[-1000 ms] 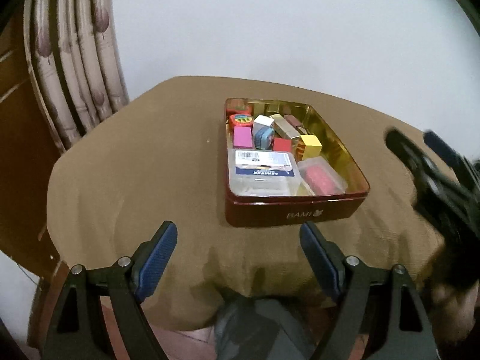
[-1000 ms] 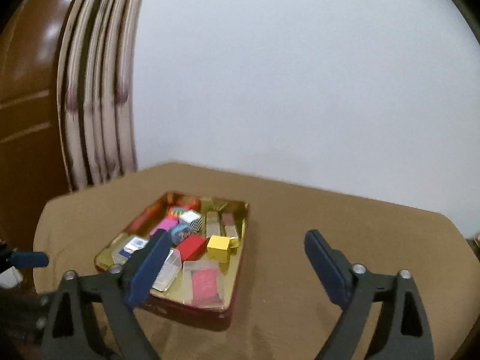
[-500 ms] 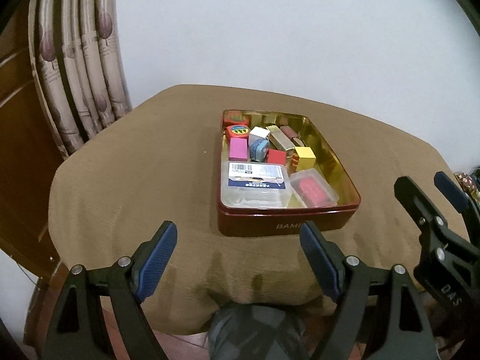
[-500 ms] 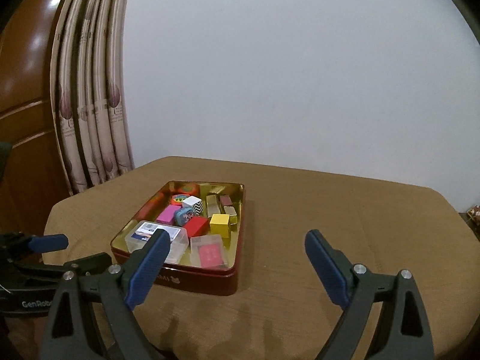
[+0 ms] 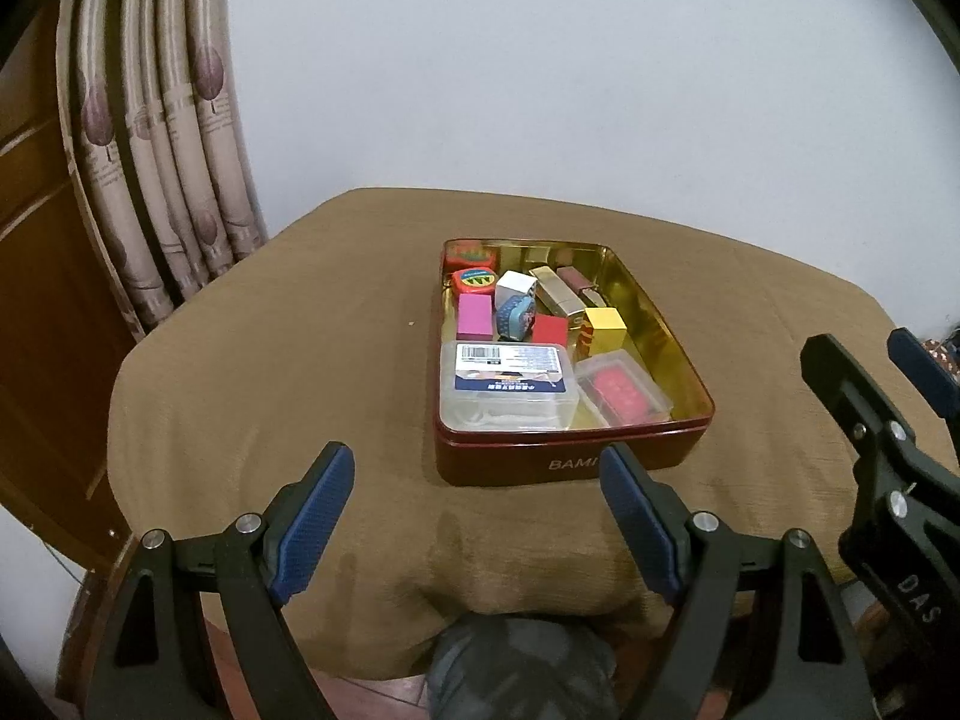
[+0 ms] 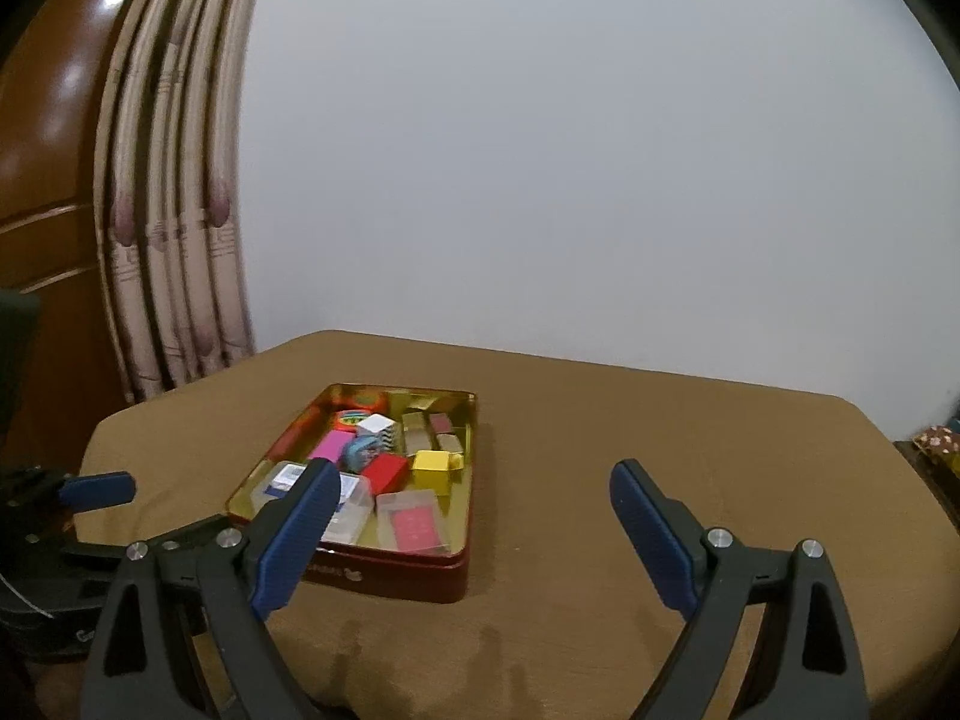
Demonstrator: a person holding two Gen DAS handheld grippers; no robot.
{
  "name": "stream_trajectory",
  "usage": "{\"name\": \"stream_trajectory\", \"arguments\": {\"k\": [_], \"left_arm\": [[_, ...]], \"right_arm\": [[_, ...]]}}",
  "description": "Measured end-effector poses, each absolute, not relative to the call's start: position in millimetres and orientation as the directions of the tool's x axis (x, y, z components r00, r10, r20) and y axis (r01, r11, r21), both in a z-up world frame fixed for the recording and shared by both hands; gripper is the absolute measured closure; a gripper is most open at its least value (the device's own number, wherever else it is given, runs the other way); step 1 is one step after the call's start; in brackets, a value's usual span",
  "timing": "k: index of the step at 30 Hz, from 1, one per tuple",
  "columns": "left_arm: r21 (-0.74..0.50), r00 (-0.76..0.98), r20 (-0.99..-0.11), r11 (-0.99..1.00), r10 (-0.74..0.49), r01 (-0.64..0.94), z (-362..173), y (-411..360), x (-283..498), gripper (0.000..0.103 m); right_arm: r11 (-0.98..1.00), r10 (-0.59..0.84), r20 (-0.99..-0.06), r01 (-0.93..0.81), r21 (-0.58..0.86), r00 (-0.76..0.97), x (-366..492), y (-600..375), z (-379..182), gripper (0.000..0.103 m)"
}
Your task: Organize rigid objects
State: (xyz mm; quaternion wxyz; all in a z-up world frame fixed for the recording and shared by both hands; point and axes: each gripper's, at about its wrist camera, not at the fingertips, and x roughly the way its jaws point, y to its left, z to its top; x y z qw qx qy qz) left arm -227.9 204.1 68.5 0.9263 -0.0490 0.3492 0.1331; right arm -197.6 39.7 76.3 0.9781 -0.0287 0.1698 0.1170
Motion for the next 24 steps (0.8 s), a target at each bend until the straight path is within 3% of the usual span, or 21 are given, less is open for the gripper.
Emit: {"name": "stream_trajectory", "arguments": {"k": [24], "left_arm": [[0.001, 0.712, -0.664, 0.953, 0.227, -0.303, 69.2, 213.1, -218.8, 0.022]], "right_arm": [[0.971, 0.218, -0.342, -0.237, -0.014, 0.914, -195.6, 44.3, 77.5, 0.009]]}}
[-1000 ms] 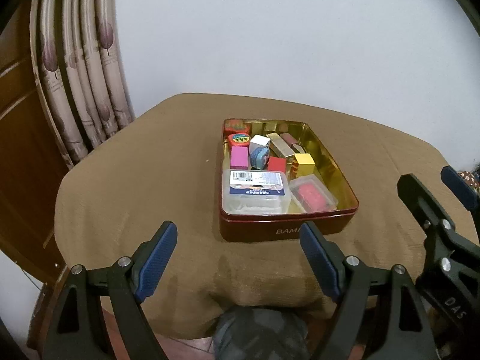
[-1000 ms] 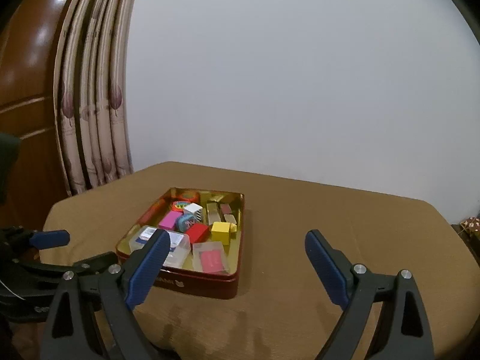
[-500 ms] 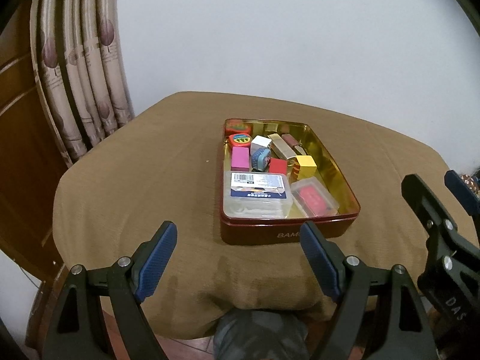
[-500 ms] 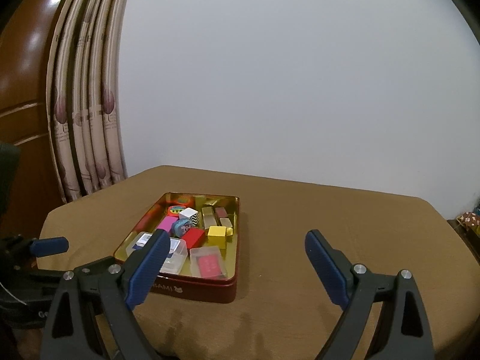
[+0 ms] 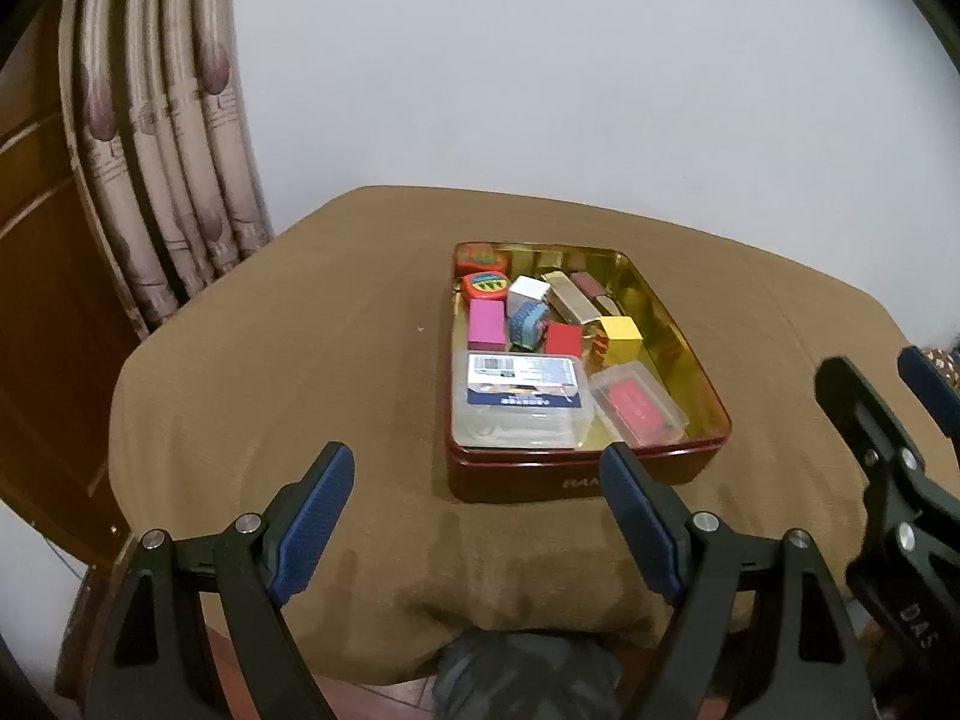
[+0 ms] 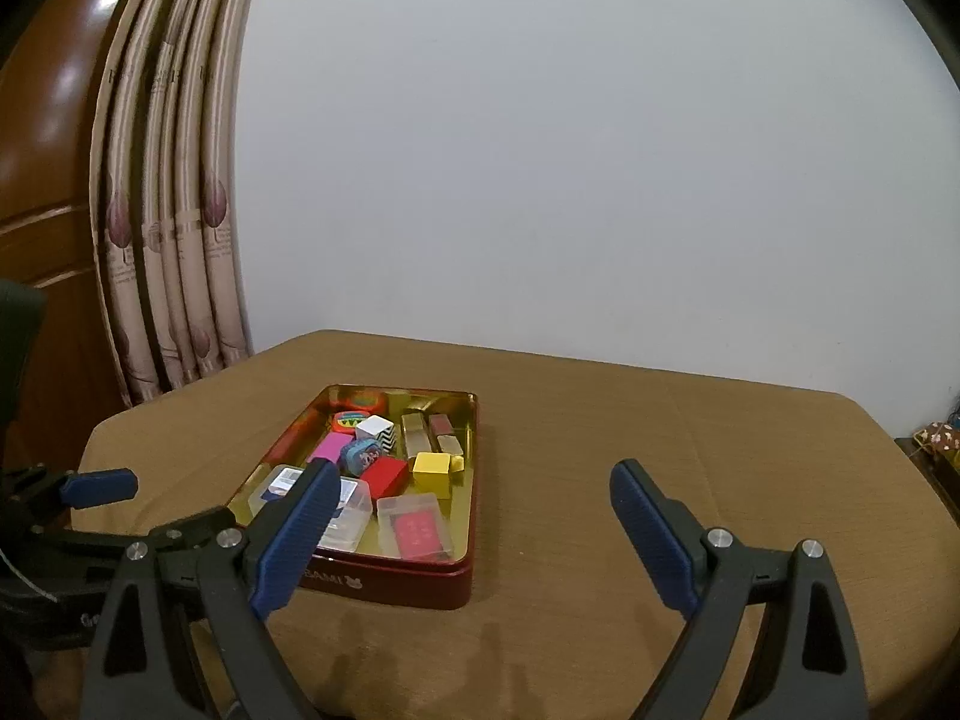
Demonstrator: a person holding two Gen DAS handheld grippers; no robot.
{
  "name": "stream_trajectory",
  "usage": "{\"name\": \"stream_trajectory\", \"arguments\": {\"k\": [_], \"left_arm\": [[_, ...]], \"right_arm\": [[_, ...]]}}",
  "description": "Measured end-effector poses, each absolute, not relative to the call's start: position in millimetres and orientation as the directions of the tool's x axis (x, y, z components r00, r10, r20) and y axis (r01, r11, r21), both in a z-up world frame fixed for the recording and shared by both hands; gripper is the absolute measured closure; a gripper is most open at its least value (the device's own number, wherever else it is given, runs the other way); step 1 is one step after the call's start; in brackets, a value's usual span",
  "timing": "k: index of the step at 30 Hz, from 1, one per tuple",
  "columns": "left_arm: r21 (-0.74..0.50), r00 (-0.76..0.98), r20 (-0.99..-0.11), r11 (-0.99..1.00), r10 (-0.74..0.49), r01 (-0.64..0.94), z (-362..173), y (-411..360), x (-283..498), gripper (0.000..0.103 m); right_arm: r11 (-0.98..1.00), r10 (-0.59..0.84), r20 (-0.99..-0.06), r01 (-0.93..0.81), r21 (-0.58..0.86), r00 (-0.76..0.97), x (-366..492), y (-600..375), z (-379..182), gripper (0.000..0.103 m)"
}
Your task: Organize rigid objects
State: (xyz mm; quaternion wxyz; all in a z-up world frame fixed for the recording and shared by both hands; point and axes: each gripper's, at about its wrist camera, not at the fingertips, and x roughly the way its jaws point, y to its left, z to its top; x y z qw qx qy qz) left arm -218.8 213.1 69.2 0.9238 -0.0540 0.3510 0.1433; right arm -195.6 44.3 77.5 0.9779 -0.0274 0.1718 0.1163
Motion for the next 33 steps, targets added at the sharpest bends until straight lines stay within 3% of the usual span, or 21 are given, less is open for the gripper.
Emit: {"name": "stream_trajectory", "arguments": {"k": [3, 8, 13, 18, 33], "left_arm": [[0.0, 0.713, -0.662, 0.951, 0.231, -0.308, 70.3, 215.1, -216.5, 0.013], [0.012, 0.721, -0.648, 0.951, 0.244, -0.31, 69.8, 213.6, -214.8, 0.008], [0.011, 0.729, -0.644, 0.955, 0.232, -0.295, 66.7, 213.6, -213.5, 0.009], [-0.002, 0.718, -0.661, 0.956, 0.219, -0.294, 62.8, 218.5, -210.2, 0.017], [0.013, 0.735, -0.643, 0.963, 0.215, -0.271, 71.7, 210.6, -215.8, 0.017]], "right_arm": [[0.971, 0.219, -0.341, -0.237, -0.012, 0.914, -195.9, 43.7, 76.8, 0.009], [0.971, 0.222, -0.352, -0.24, -0.007, 0.909, -193.0, 42.7, 73.5, 0.009], [0.97, 0.223, -0.358, -0.241, -0.007, 0.907, -192.6, 42.7, 71.8, 0.009], [0.971, 0.222, -0.357, -0.239, -0.003, 0.907, -194.1, 41.8, 71.8, 0.009], [0.968, 0.231, -0.372, -0.25, -0.001, 0.899, -194.2, 38.6, 73.2, 0.009]]}}
